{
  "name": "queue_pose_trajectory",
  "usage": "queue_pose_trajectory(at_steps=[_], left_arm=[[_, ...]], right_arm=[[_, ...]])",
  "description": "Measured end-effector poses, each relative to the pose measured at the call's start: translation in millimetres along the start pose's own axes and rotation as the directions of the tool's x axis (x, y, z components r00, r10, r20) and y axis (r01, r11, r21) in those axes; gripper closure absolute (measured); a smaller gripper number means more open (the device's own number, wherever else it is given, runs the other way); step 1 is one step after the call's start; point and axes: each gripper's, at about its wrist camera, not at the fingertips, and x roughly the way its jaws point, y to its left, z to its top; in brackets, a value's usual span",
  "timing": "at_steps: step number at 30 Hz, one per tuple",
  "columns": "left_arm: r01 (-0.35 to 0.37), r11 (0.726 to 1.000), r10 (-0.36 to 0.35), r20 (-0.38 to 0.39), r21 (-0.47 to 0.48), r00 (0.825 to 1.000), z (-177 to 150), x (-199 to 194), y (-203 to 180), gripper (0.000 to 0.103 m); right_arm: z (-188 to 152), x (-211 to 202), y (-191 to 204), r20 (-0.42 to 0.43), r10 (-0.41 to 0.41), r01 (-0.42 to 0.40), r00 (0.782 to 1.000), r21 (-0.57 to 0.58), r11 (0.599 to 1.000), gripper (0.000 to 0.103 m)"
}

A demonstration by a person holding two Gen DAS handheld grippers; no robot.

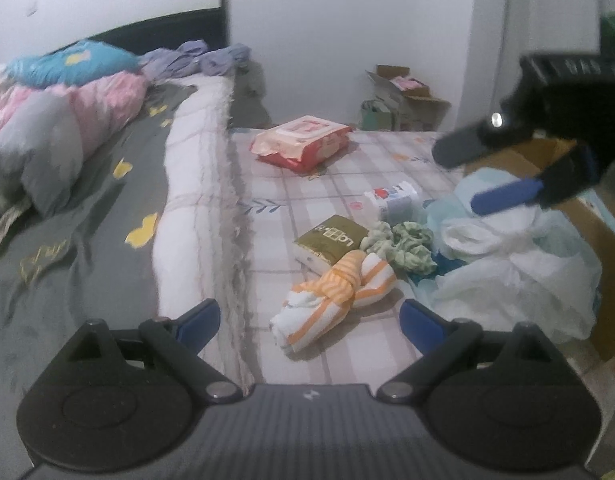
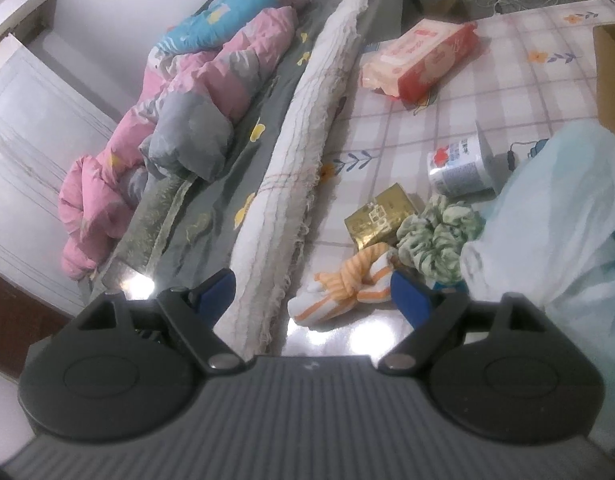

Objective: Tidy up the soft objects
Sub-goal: 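Move the right tool back from the box toward the pile, then grasp the white strawberry yogurt cup with the left tool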

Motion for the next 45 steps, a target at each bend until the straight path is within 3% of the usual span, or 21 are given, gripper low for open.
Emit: queue_pose_trajectory(at_steps=[5,17,23,28,32,36,41,45], left_arm=[[0.020,0.998,-0.019,-0.010,0.057,1.000,10.8,10.7,-6.5,0.006],[0.075,0.994,-0.074,-0.019,0.078,0.997,38.4,36.3,-11.2,0.008],[0.110,0.993,-0.105,-0.122,0.039,0.987,38.0,66.8,-12.9,0.021],[0.115,0.993,-0.111,-0.106,0.028,0.988,51.5,71.5,-13.3,0.022],[0.135,0.991,-0.134,-0.100,-0.005,0.986,69.9,81.2,-19.0,0.035],[0.181,0.980,-0.189,-0.107,-0.082,0.976,91.0,99.8,-23.2,0.041],[0.214,0.968,-0.232,-0.141,-0.132,0.962,123.0,135.5,-34.5,0.041],[0.206,0.974,-0.220,-0.174,-0.094,0.960,144.2,167.0,-55.8,0.041]], right_arm=[[19.0,-11.9,1.4,0.010,-0.023,0.023,1.000,-0.025,0.999,0.018],[73.4,-20.8,-7.6,-0.033,-0.117,0.114,0.993,-0.090,0.989,0.018],[92.9,-0.3,-32.0,-0.082,-0.125,0.122,0.989,-0.034,0.992,0.018],[115.1,24.0,-58.4,-0.118,-0.132,0.136,0.984,0.032,0.990,0.018],[132.7,49.4,-89.1,-0.155,-0.139,0.158,0.978,0.121,0.980,0.025],[140.7,65.7,-116.3,-0.179,-0.128,0.164,0.975,0.207,0.965,0.031],[148.3,58.5,-133.9,-0.123,-0.090,0.121,0.988,0.266,0.957,0.032],[156.1,46.3,-138.8,-0.081,-0.106,0.124,0.991,0.257,0.959,0.031]])
